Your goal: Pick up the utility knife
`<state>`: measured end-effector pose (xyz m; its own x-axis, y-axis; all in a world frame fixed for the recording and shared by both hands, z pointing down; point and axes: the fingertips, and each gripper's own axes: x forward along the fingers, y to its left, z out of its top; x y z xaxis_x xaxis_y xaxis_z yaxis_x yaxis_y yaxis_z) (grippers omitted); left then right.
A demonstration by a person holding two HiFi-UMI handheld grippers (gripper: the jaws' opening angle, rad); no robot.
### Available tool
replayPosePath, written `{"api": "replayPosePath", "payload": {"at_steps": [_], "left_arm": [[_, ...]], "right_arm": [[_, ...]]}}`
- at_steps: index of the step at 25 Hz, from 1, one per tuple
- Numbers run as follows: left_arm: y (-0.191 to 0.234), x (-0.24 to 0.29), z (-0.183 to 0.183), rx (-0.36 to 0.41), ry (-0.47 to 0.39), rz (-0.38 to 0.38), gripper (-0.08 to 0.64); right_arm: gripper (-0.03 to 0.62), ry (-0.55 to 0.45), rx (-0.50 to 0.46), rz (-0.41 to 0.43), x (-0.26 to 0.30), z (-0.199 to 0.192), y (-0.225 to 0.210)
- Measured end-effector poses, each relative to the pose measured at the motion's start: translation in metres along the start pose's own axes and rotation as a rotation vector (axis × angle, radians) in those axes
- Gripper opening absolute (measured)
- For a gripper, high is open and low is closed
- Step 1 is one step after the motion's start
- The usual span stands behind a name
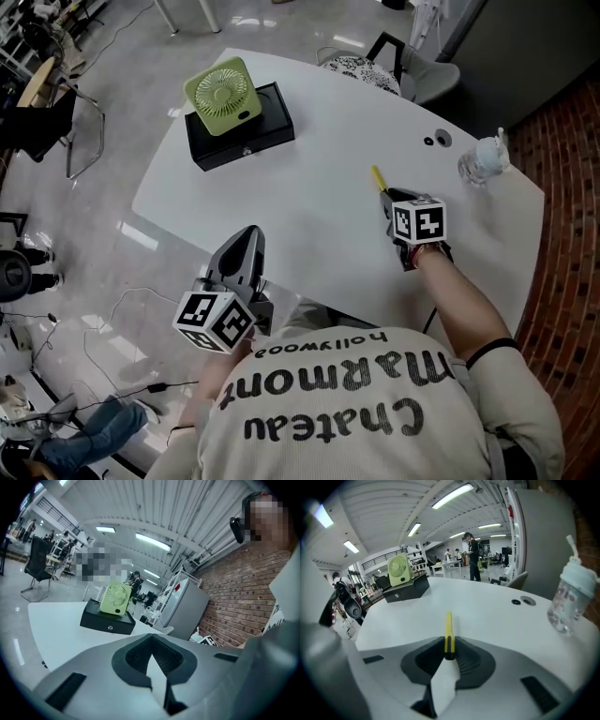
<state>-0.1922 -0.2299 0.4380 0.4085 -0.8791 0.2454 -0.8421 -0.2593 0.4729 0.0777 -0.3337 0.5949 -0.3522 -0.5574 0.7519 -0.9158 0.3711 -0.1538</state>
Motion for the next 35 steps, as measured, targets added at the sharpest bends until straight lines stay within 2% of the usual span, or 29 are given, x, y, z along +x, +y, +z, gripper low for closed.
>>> {"api": "replayPosePath", "payload": {"at_steps": [11,20,28,35], "left_arm": [[-0.057,-0.028,-0.016,0.026,-0.004,-0.040,0.002],[-0.094,-0.049,-0.040,0.046,0.007,-0.052,0.002],[-0.111,-0.069,-0.051,0.050,-0.021,-0.019,0.002],[-0.130,-0.079,-0.052,0.066,-0.047,-0.019,0.002]], "right_arm": [[0.067,-0.045,-0.001,0.049,-0.073,-0.048,0.029],[0.067,-0.145,0.150,0.113,-0.133,-0.071,0.056],[0.067,-0.201,0.232,0.150,-0.165,-0.085,0.061],[0.067,-0.289,0.274,0.174,-0.196,-0.074,0.062]]}}
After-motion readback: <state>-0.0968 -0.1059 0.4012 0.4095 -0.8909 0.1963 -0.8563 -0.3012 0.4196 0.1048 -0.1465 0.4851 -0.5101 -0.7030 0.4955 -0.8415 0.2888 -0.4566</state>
